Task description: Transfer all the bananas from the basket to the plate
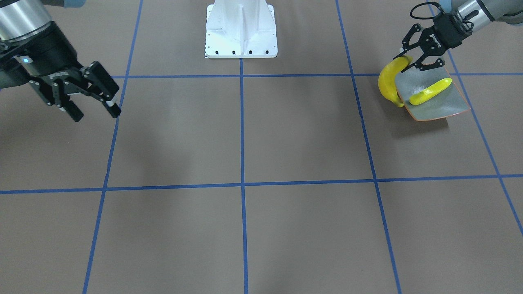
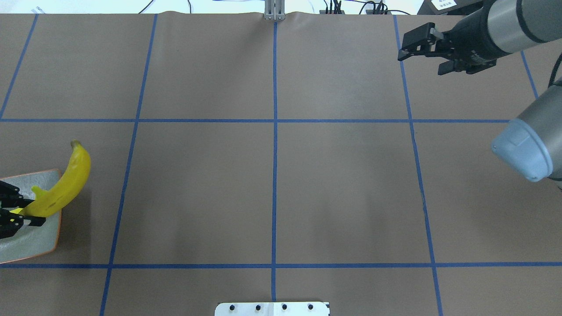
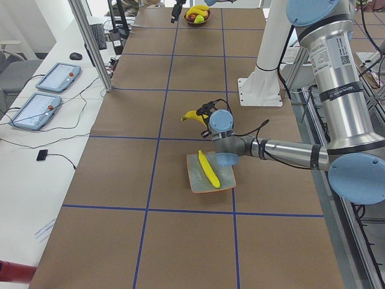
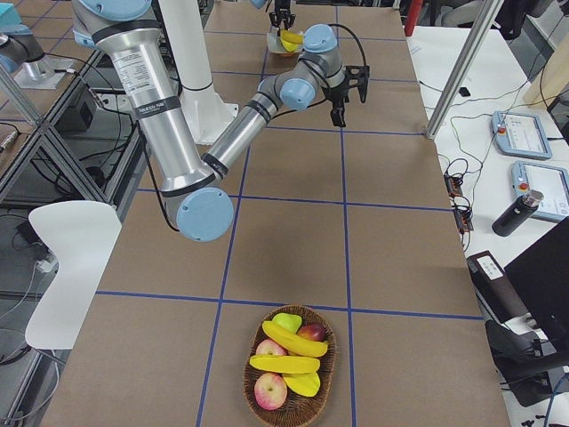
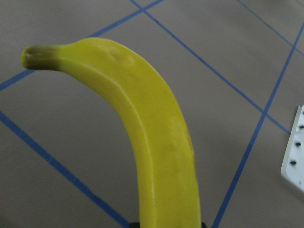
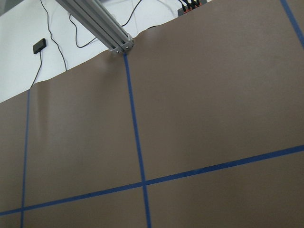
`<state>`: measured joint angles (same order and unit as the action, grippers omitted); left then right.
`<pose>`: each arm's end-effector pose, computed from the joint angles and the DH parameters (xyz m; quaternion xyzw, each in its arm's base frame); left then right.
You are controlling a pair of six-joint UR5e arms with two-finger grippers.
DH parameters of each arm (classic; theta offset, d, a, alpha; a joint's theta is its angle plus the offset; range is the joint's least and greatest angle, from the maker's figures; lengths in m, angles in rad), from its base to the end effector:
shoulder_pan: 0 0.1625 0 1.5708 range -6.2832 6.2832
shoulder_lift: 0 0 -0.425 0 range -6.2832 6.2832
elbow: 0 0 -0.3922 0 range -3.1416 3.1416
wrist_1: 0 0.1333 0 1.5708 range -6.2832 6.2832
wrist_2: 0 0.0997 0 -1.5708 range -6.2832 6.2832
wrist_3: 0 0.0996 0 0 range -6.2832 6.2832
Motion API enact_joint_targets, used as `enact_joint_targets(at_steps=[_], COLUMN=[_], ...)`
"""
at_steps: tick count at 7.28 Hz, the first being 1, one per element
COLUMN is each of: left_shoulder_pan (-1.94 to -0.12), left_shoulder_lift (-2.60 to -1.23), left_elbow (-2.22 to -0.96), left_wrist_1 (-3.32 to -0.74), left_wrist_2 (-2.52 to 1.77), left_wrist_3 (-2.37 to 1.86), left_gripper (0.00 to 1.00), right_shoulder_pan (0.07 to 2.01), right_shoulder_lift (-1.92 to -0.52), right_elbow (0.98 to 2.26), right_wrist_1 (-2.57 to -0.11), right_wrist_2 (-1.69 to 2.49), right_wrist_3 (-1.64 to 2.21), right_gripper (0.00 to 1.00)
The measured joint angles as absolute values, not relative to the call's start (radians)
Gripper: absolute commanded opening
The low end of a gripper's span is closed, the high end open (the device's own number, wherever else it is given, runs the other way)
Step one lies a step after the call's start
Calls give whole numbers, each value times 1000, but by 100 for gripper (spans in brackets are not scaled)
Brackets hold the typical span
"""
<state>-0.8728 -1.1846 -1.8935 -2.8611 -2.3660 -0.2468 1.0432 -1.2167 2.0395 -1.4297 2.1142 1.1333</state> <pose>0.1648 -0.2932 0.5107 0.3286 0.5234 0.3859 0.6849 -0.2017 -0.5086 0.2404 0.1256 -0.4900 0.1358 0.8518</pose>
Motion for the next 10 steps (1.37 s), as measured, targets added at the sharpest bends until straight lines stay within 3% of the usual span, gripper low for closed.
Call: enact_joint_targets(at_steps=[3, 4, 7, 10], left_shoulder_pan=[-873, -873, -894, -911], left_shoulder_lift=[-1104, -1103, -1111, -1123], left_elbow=[-1778, -1741, -1657, -1629], left_wrist_1=[-2886, -2891, -2895, -2898], left_wrist_2=[-2357, -2355, -2342, -2336], left_wrist_3=[115, 168, 261, 271], left_gripper=[0, 17, 99, 100], right_shoulder_pan=[1229, 1290, 1380, 1418], right_shoulder_lift=[-1284, -1293, -1321, -1348], right_elbow=[1944, 1903, 1845, 1838], right_wrist_1=[-1431, -1431, -1431, -1431], right_wrist_2=[2248, 2296, 2342, 2348], right_wrist_3=[853, 770, 626, 564], right_gripper=[100, 100, 100, 100])
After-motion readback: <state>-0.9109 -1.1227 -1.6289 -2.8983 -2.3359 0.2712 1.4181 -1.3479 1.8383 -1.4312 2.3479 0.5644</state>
